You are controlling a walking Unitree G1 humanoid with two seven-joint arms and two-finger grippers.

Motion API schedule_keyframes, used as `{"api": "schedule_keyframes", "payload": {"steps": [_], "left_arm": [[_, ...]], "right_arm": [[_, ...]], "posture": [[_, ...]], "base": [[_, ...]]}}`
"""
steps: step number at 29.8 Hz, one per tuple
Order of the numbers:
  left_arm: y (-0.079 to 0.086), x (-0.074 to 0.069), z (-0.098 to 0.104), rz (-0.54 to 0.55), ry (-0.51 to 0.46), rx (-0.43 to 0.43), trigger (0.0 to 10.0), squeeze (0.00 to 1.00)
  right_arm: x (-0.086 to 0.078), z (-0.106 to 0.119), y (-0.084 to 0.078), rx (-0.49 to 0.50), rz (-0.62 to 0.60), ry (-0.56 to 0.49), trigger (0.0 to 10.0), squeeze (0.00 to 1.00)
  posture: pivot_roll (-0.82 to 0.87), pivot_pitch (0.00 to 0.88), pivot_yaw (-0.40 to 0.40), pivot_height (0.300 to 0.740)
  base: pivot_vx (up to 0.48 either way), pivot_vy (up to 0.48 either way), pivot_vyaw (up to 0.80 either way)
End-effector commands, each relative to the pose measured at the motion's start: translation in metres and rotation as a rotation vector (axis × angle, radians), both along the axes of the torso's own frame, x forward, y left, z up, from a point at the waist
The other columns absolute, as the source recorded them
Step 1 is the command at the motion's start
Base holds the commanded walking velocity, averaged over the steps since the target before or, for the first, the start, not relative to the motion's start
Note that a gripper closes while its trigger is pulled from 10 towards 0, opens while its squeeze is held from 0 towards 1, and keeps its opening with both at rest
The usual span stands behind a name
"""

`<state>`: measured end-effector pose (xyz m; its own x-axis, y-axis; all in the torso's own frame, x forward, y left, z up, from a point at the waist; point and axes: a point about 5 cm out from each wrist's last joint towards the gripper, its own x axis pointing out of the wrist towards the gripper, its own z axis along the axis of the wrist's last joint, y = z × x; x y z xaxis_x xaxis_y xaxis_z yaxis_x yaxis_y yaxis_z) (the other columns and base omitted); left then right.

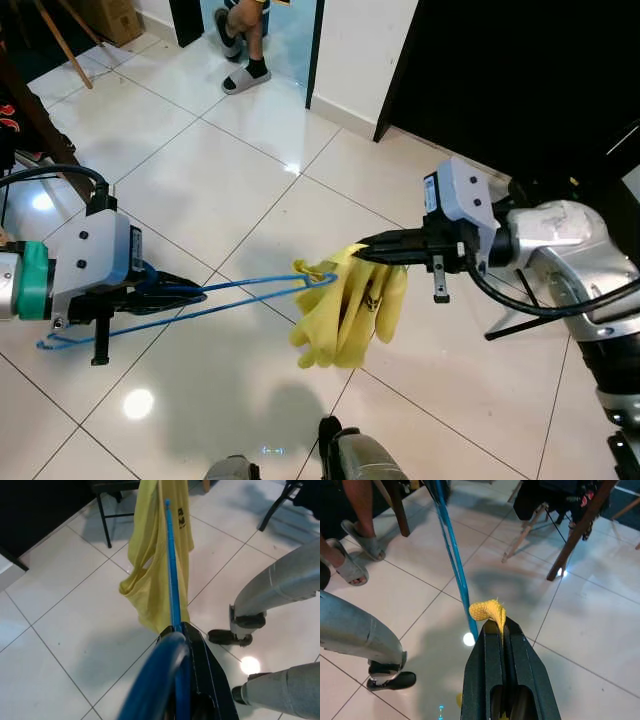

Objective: Hang hanger

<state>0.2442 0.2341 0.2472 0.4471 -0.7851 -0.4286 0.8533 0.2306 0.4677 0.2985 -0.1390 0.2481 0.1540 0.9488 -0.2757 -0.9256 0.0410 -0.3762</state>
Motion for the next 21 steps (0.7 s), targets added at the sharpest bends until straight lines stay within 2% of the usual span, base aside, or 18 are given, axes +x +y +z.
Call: {"api": "schedule_keyframes", "payload": {"steps": [1,11,21], "left_arm": [[-0.001,0.001,-0.003,-0.005,-0.001,0.009,10.0,0.0],[0.007,0.006,0.005,0.035,-0.043,0.009,10.0,0.0],[-0.007,0.005,0.0,-0.02,-0.023,-0.024,10.0,0.0]], "right_arm": [[-0.003,0.006,0.0,0.013,0.025,-0.011,10.0,0.0],[-0.006,0.005,0.0,0.002,0.045,-0.002,10.0,0.0],[-0.006,0.006,0.004,0.005,0.058,-0.002,10.0,0.0]], "posture": [[0.04,0.146,-0.013,0.74],[0.04,0.145,-0.016,0.74],[0.03,0.145,-0.017,0.74]], "base": [[0.0,0.0,0.0],[0.0,0.0,0.0],[0.0,0.0,0.0]]}}
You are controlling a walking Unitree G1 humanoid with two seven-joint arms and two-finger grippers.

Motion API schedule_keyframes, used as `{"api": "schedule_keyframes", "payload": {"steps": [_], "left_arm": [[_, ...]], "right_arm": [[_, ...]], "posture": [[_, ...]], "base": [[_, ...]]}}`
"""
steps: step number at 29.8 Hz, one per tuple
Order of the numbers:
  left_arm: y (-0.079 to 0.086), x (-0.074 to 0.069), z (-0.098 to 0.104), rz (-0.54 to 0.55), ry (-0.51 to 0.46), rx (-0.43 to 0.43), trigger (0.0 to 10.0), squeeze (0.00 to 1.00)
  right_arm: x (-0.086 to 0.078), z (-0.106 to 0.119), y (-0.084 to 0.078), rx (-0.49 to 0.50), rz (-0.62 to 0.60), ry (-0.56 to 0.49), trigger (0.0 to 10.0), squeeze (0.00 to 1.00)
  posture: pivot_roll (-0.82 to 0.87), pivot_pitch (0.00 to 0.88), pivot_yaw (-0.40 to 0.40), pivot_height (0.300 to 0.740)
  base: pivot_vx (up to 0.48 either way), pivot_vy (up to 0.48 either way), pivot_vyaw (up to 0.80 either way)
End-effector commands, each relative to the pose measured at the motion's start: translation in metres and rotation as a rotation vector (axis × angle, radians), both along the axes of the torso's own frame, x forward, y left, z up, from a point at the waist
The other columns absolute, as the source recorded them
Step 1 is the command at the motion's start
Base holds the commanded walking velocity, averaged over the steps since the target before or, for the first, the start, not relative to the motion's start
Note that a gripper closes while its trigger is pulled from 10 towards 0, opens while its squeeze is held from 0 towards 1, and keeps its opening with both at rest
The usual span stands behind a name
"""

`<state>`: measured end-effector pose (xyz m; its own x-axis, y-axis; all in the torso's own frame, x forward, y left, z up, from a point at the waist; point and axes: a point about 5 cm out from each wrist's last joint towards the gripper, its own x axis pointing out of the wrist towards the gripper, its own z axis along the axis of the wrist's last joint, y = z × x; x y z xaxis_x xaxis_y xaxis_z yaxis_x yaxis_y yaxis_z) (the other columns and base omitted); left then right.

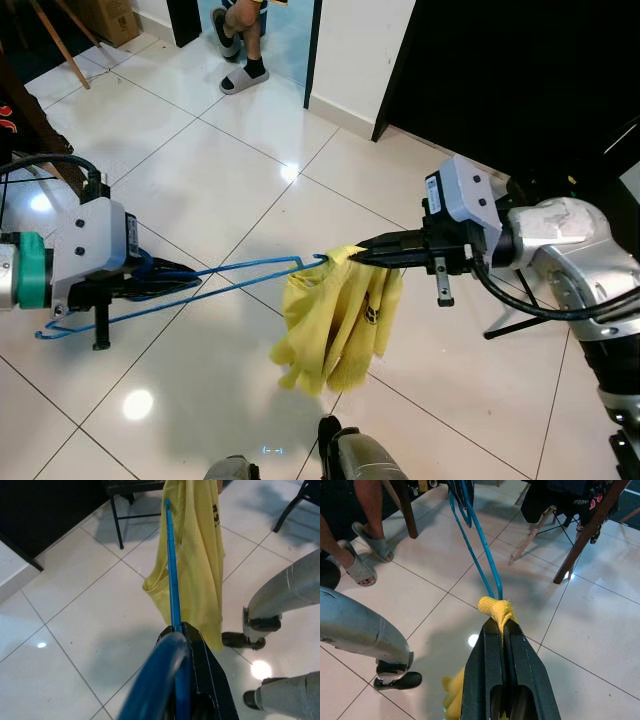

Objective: Hang hanger

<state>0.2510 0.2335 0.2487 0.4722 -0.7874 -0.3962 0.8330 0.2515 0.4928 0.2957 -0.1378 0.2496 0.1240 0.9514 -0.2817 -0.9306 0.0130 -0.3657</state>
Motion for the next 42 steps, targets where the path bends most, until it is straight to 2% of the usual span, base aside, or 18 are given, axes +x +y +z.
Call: {"api": "schedule_keyframes", "payload": {"steps": [1,6,22,26,31,34,37,42], "left_arm": [[-0.009,-0.003,-0.003,-0.044,0.016,-0.011,10.0,0.0],[-0.016,-0.013,-0.002,-0.101,0.048,-0.016,10.0,0.0],[-0.008,-0.022,-0.004,-0.08,0.081,0.008,10.0,0.0],[-0.009,-0.021,-0.005,-0.078,0.085,0.007,10.0,0.0],[-0.012,-0.01,-0.011,-0.051,0.061,-0.016,10.0,0.0],[-0.004,0.001,-0.01,0.011,0.021,-0.021,10.0,0.0],[-0.002,0.002,-0.009,0.017,0.017,-0.019,10.0,0.0],[0.008,-0.007,0.006,0.018,0.004,0.011,10.0,0.0]], "right_arm": [[-0.002,0.005,0.003,0.01,0.03,-0.013,10.0,0.0],[0.004,0.001,0.0,0.003,-0.004,-0.013,10.0,0.0],[0.01,-0.001,-0.006,-0.011,-0.041,-0.019,10.0,0.0],[0.01,0.0,-0.005,-0.006,-0.036,-0.021,10.0,0.0],[0.004,0.005,0.003,0.009,0.009,-0.024,10.0,0.0],[-0.003,0.007,0.002,0.006,0.031,-0.022,10.0,0.0],[-0.004,0.007,0.0,0.005,0.028,-0.021,10.0,0.0],[0.0,-0.003,-0.01,-0.024,-0.018,-0.014,10.0,0.0]], "posture": [[0.03,0.145,-0.017,0.74],[0.04,0.147,-0.019,0.74],[0.04,0.145,-0.019,0.74],[0.04,0.145,-0.019,0.74],[0.03,0.142,-0.017,0.74],[0.02,0.14,-0.013,0.74],[0.02,0.14,-0.012,0.74],[0.03,0.136,-0.015,0.74]], "base": [[0.0,0.0,0.0],[0.0,0.0,0.0],[0.0,0.0,0.0],[0.0,0.0,0.0],[0.0,0.0,0.0],[0.0,0.0,0.0],[0.0,0.0,0.0],[0.0,0.0,0.0]]}}
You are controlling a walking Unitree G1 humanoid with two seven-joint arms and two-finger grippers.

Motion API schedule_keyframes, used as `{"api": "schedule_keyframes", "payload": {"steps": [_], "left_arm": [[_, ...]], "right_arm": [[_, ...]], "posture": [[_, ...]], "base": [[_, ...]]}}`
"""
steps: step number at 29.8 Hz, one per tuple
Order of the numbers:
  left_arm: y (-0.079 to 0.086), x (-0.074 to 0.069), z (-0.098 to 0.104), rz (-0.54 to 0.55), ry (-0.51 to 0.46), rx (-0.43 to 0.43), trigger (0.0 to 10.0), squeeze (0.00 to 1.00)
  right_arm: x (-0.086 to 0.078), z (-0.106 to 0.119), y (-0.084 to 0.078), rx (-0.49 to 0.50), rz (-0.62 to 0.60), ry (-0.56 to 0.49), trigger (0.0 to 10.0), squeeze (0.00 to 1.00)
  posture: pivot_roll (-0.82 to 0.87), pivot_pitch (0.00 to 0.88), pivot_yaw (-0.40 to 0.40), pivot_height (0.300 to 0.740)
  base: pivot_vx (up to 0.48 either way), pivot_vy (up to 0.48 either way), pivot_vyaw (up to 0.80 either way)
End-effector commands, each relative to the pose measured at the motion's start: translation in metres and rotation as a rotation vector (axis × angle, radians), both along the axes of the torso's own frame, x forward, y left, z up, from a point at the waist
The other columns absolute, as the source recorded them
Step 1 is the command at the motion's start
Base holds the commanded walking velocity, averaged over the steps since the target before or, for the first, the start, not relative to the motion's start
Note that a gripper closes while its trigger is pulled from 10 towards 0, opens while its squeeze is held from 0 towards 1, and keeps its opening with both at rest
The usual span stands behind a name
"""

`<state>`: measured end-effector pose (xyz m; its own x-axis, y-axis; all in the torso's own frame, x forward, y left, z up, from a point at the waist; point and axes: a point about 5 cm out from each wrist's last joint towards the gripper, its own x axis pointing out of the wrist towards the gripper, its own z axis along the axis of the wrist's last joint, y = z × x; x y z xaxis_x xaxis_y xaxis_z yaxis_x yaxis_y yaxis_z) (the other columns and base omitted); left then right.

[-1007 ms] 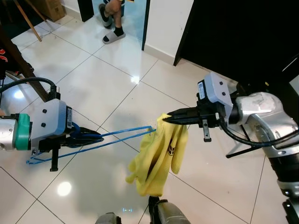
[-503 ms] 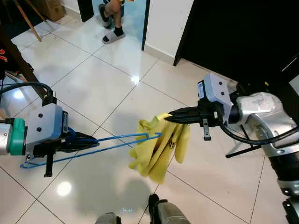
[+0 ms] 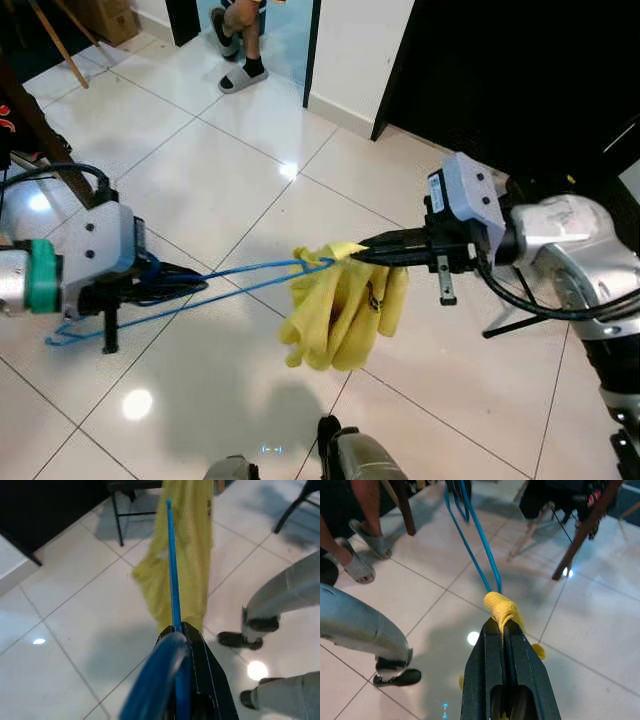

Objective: Hang hanger

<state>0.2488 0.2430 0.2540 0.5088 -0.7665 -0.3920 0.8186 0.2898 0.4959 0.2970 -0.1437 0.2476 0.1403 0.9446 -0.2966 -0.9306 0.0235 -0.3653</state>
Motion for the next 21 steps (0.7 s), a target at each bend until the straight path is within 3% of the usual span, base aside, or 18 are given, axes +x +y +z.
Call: {"api": "schedule_keyframes", "payload": {"steps": [1,11,21], "left_arm": [[-0.001,-0.007,0.003,-0.029,0.008,0.018,10.0,0.0],[-0.011,-0.009,0.003,-0.077,0.004,0.007,10.0,0.0],[-0.019,-0.001,-0.002,-0.091,-0.003,-0.011,10.0,0.0]], "right_arm": [[0.0,-0.001,-0.004,-0.007,-0.001,-0.014,10.0,0.0],[0.001,0.002,0.0,0.0,0.008,-0.017,10.0,0.0],[-0.004,0.007,0.006,0.021,0.037,-0.025,10.0,0.0]], "posture": [[0.03,0.134,-0.015,0.74],[0.03,0.125,-0.016,0.74],[0.02,0.126,-0.015,0.74]], "base": [[0.0,0.0,0.0],[0.0,0.0,0.0],[0.0,0.0,0.0]]}}
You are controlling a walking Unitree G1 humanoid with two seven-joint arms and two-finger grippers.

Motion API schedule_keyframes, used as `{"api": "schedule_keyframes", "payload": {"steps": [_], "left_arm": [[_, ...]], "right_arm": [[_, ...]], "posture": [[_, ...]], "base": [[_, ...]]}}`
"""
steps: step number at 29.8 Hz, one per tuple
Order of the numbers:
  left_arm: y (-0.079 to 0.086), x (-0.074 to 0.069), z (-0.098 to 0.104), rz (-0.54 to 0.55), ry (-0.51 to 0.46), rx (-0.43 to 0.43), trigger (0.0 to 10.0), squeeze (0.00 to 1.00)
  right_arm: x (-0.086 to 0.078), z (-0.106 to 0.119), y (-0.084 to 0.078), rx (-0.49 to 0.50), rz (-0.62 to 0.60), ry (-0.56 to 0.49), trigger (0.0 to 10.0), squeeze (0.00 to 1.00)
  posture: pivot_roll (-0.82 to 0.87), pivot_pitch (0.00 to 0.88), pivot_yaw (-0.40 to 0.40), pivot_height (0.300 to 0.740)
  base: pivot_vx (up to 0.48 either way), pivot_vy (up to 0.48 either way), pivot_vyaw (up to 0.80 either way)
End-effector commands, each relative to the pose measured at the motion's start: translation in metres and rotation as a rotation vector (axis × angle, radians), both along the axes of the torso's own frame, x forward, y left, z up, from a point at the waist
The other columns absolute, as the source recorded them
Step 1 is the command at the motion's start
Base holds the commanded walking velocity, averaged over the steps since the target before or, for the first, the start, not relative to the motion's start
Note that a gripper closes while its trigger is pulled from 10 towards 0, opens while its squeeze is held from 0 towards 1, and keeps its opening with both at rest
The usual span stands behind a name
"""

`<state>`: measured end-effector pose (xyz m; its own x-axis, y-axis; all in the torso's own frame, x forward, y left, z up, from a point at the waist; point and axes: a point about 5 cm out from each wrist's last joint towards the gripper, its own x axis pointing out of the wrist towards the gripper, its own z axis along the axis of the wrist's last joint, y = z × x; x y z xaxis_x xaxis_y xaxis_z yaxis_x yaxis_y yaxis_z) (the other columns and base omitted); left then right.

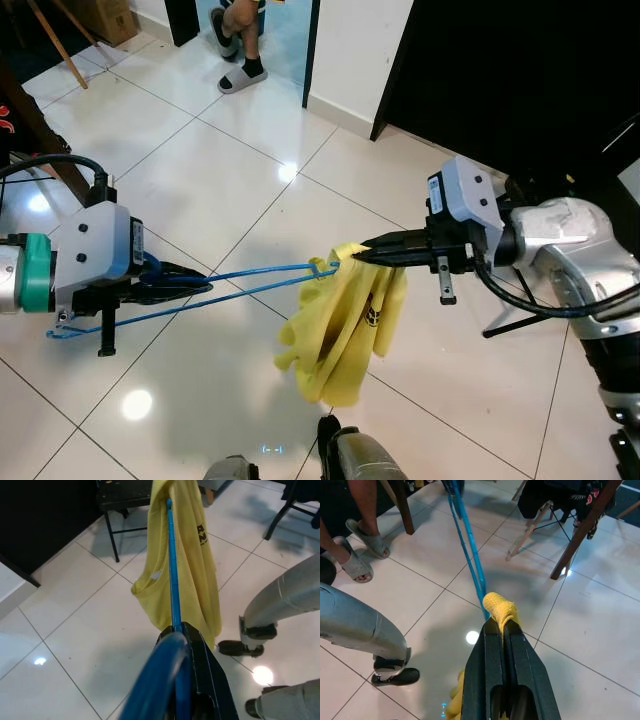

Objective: Hang hanger

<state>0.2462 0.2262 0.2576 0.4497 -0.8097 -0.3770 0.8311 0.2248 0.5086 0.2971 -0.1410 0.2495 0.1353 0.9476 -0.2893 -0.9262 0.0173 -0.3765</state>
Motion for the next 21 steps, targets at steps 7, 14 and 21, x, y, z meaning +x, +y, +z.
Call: {"api": "schedule_keyframes", "payload": {"steps": [7,14,21], "left_arm": [[-0.003,0.005,-0.011,0.0,0.025,-0.016,10.0,0.0],[-0.015,0.006,-0.029,-0.044,0.077,-0.022,10.0,0.0],[-0.025,0.018,-0.022,-0.072,0.038,-0.038,10.0,0.0]], "right_arm": [[-0.005,0.009,0.007,0.029,0.046,-0.024,10.0,0.0],[-0.006,0.017,0.013,0.043,0.086,-0.043,10.0,0.0],[-0.011,0.014,0.024,0.032,0.152,-0.025,10.0,0.0]], "posture": [[0.03,0.114,-0.023,0.74],[0.05,0.085,-0.038,0.74],[0.03,0.076,-0.029,0.74]], "base": [[0.0,0.0,0.0],[0.0,0.0,0.0],[0.0,0.0,0.0]]}}
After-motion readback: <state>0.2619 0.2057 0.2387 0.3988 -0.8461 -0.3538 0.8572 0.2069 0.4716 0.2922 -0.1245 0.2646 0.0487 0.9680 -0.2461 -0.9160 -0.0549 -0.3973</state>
